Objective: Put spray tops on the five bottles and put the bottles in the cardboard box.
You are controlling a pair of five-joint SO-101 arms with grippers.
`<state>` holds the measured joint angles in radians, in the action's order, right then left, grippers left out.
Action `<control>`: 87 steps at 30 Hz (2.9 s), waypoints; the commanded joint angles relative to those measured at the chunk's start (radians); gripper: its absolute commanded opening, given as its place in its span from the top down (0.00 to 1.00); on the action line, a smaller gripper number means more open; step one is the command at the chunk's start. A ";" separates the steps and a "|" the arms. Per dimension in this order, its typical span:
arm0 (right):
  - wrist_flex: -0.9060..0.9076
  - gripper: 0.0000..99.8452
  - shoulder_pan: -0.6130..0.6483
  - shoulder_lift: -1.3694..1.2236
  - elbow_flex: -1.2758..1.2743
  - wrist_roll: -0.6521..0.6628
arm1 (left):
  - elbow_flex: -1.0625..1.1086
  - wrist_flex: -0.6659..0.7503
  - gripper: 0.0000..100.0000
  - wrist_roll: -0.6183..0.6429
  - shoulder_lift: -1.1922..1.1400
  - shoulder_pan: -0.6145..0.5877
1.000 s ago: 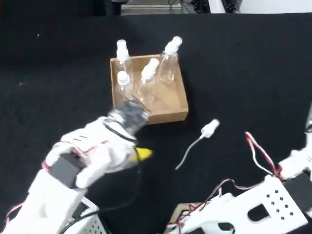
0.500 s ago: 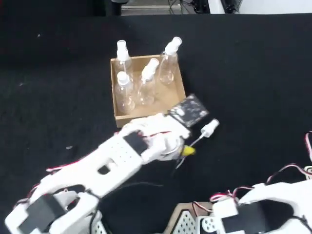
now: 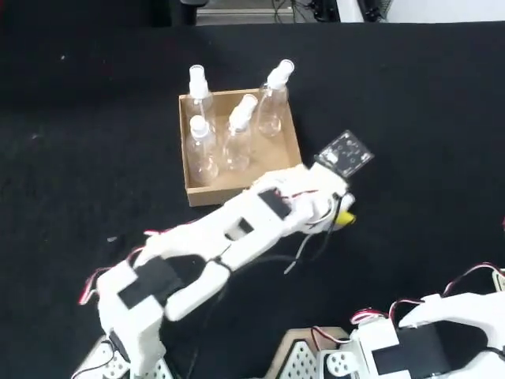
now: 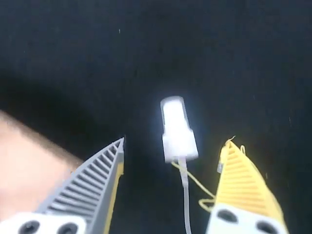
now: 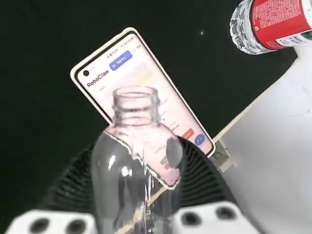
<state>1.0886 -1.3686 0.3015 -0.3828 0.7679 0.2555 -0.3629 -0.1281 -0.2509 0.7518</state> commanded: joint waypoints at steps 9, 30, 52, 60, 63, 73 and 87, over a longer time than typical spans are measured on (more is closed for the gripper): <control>-0.025 0.99 -0.011 -0.001 0.033 0.006 | -0.642 -0.453 0.71 0.008 -0.318 -0.013; -0.023 0.99 -0.017 -0.001 0.031 0.006 | -1.776 -1.071 0.95 0.009 -0.979 0.036; -0.011 0.99 0.008 0.007 0.038 -0.003 | -1.919 -1.329 0.93 0.002 -0.761 0.056; 0.034 0.99 0.152 0.010 0.090 -0.100 | -1.914 -1.401 0.97 0.009 -0.523 0.007; 0.086 0.99 0.222 0.041 0.128 -0.143 | -1.903 -1.402 0.96 0.009 -0.405 -0.002; 0.222 0.99 0.617 0.460 0.077 -0.338 | -1.515 -1.402 0.97 0.009 0.170 -0.084; -0.012 0.99 1.484 0.819 -0.145 -0.783 | -1.115 -1.073 0.97 0.012 0.763 -0.297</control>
<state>1.1930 -0.0245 1.0273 -0.4795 0.0315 -0.9168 -1.5489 -0.1235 0.4488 0.4710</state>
